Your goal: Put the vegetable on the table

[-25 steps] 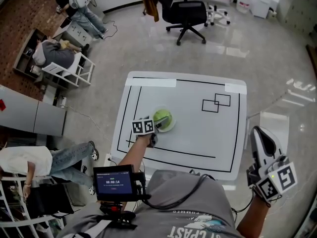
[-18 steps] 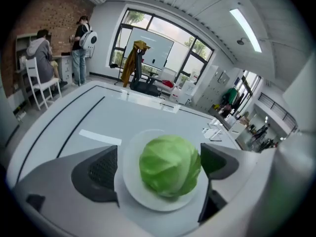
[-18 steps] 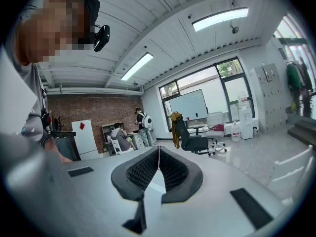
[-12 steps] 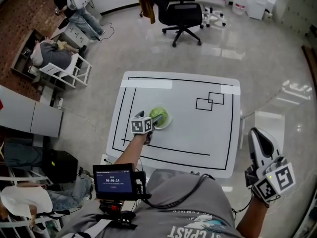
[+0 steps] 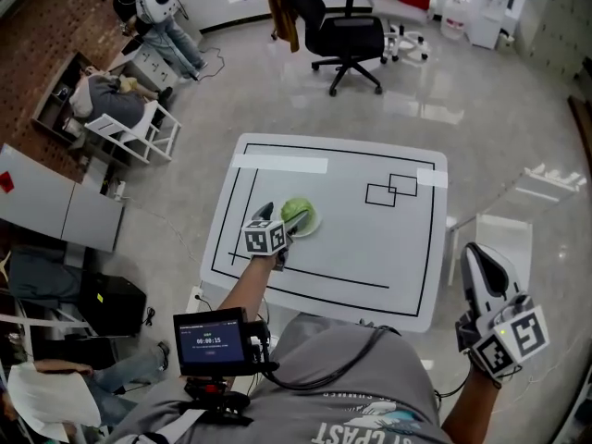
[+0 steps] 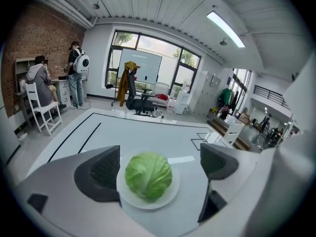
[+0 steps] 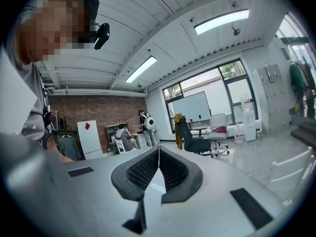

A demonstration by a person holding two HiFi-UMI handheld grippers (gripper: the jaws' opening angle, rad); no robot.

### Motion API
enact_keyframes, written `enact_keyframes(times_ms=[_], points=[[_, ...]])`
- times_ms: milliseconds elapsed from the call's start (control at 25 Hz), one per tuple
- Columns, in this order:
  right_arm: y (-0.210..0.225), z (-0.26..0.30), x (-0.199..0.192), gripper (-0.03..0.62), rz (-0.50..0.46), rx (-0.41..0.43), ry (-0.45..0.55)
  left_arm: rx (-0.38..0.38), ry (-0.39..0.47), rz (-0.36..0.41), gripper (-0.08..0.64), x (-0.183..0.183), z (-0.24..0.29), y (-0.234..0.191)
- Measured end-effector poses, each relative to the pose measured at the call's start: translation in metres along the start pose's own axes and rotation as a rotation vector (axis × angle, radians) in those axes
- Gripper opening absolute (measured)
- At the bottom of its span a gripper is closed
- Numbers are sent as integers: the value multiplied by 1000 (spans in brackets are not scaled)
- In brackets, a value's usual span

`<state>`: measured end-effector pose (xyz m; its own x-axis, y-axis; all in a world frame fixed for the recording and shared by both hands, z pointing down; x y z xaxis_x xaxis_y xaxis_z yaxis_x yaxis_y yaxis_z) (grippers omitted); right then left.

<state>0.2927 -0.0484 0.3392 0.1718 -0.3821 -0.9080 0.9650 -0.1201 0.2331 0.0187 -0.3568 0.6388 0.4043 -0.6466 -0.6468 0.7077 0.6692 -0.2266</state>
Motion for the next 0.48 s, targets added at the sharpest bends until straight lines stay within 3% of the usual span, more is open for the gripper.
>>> enact_keyframes(times_ms=[280, 480], points=[[-15, -5, -7, 6, -4, 74, 5, -71, 175, 26, 504, 22, -75, 40], [-30, 8, -21, 6, -2, 147, -11, -110, 278, 143, 391, 37, -135, 77]])
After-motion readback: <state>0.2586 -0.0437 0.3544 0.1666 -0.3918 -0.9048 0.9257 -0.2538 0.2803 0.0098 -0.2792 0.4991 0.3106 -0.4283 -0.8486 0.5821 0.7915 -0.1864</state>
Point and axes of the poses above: the fingertips, and each gripper's own axes: z forward along the fingers, y to its right, x out of its top, the point moved 2 cm from there along -z, backward along the fingers, and after that the axes turned 11 degrees about -y, right-handed, at the moved point
